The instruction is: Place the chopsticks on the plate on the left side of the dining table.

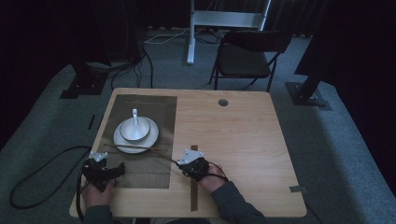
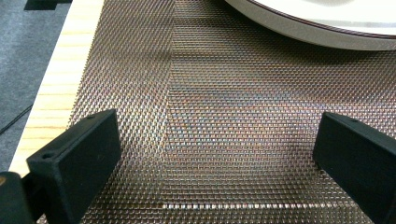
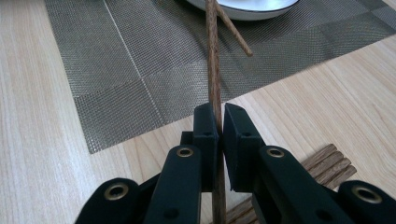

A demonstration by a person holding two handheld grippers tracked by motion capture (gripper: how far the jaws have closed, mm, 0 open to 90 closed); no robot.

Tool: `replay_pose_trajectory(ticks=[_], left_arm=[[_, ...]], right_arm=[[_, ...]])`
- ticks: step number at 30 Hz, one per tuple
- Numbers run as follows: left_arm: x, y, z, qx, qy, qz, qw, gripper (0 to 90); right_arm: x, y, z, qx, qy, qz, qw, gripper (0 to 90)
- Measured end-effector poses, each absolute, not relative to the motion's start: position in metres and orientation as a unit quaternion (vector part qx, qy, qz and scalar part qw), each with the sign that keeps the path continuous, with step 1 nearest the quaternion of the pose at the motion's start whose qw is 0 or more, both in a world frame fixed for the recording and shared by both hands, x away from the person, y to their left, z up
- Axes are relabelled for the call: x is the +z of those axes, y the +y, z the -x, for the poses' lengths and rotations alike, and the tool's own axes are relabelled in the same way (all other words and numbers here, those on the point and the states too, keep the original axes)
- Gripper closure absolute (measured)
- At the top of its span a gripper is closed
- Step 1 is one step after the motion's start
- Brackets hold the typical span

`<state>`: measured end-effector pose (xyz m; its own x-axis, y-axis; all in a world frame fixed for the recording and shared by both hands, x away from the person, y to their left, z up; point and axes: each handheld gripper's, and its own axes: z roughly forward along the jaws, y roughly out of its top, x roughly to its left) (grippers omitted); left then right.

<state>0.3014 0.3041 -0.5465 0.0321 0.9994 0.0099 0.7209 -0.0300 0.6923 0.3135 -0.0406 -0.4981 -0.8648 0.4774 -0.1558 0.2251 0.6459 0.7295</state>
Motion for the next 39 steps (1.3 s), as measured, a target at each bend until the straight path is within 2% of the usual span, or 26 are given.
replay_pose_trajectory(ticks=[39], left_arm=[[-0.546,0.304,-0.301,0.263,0.644,-0.668,0.265,1.5]], right_arm=[[-0.485,-0.017,-0.329,0.388,0.889,-0.171,0.173,84.0]])
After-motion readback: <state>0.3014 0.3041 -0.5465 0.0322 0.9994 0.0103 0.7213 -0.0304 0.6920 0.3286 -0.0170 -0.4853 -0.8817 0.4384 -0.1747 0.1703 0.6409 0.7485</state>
